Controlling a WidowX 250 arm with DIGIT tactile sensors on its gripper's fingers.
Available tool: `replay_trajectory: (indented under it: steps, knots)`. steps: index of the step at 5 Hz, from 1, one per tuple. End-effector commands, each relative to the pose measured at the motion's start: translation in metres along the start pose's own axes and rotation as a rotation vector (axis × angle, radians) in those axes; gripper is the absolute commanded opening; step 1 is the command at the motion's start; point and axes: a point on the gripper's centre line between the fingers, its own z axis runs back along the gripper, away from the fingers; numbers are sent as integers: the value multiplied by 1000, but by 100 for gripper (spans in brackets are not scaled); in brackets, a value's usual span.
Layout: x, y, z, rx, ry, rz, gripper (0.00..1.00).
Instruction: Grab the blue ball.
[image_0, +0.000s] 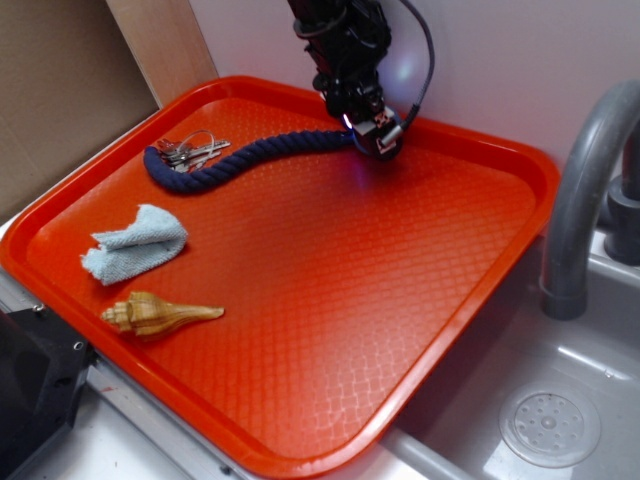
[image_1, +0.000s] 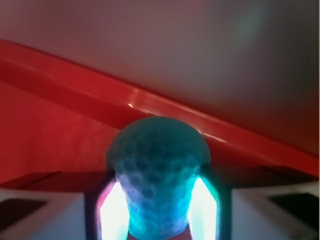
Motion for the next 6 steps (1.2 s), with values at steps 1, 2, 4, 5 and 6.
replay_trajectory:
  steps: [1,2,4,5,6]
  knots:
    - [6,-4,39,-34,-37,55,0]
    - [-18,-14,95,-88,-26,127,0]
    - [-75,-22,199,-153,68,290,0]
    - [-96,-25,215,-114,77,305,0]
    - [-106,-30,210,-109,122,290,0]
